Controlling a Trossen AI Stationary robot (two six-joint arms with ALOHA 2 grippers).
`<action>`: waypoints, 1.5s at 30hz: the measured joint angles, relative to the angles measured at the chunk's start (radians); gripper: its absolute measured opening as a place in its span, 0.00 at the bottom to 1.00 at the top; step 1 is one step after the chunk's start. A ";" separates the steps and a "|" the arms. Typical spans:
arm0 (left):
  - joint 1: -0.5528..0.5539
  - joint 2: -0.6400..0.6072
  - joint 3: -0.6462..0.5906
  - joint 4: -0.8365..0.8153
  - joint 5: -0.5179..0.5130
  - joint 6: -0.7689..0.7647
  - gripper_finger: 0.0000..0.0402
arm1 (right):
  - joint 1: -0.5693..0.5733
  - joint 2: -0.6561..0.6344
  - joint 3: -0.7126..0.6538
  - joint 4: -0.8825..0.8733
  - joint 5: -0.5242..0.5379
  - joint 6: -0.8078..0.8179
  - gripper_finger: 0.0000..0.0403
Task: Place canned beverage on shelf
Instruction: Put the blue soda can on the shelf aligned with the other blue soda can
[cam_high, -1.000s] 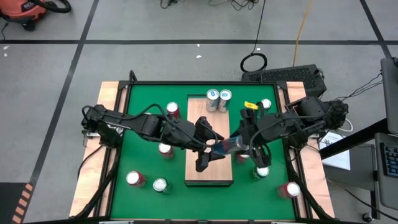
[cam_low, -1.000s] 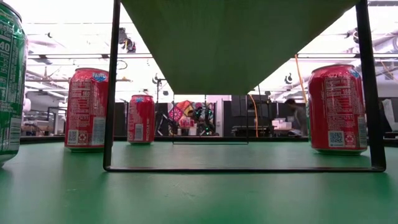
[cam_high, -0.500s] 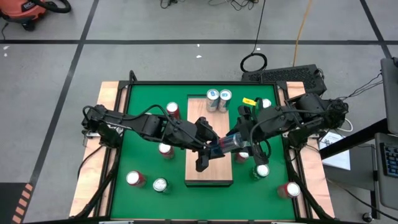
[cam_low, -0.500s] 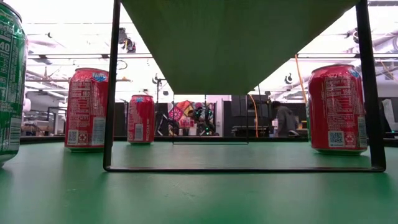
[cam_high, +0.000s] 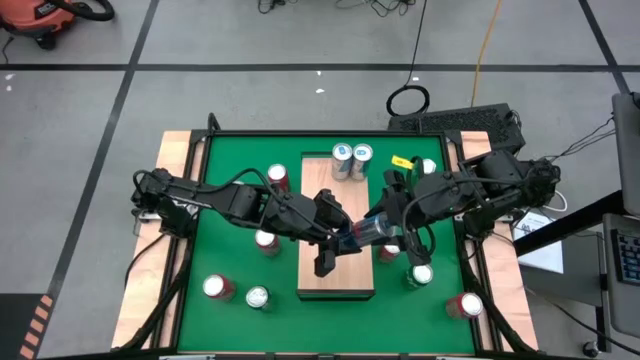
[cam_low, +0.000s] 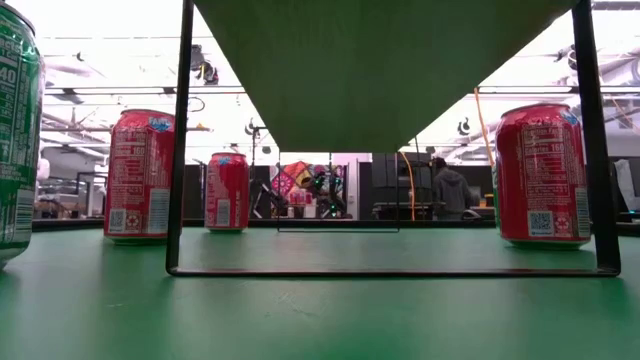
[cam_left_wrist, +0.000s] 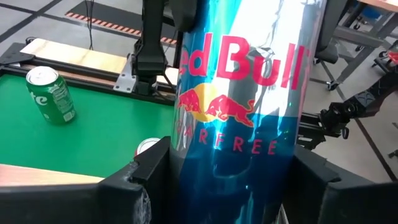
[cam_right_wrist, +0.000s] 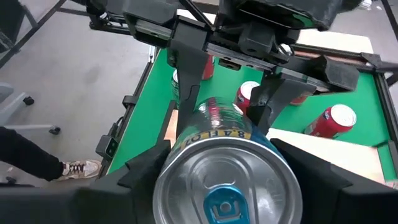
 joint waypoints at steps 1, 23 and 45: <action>0.000 -0.001 0.000 0.000 -0.001 -0.005 0.53 | 0.000 0.000 0.000 -0.003 0.004 0.023 0.64; -0.005 -0.092 0.003 0.053 -0.419 0.014 0.53 | -0.035 -0.003 -0.001 0.300 0.340 0.413 0.77; -0.006 -0.089 0.000 0.118 -0.711 0.138 0.58 | -0.158 0.011 0.000 0.450 0.338 0.433 0.57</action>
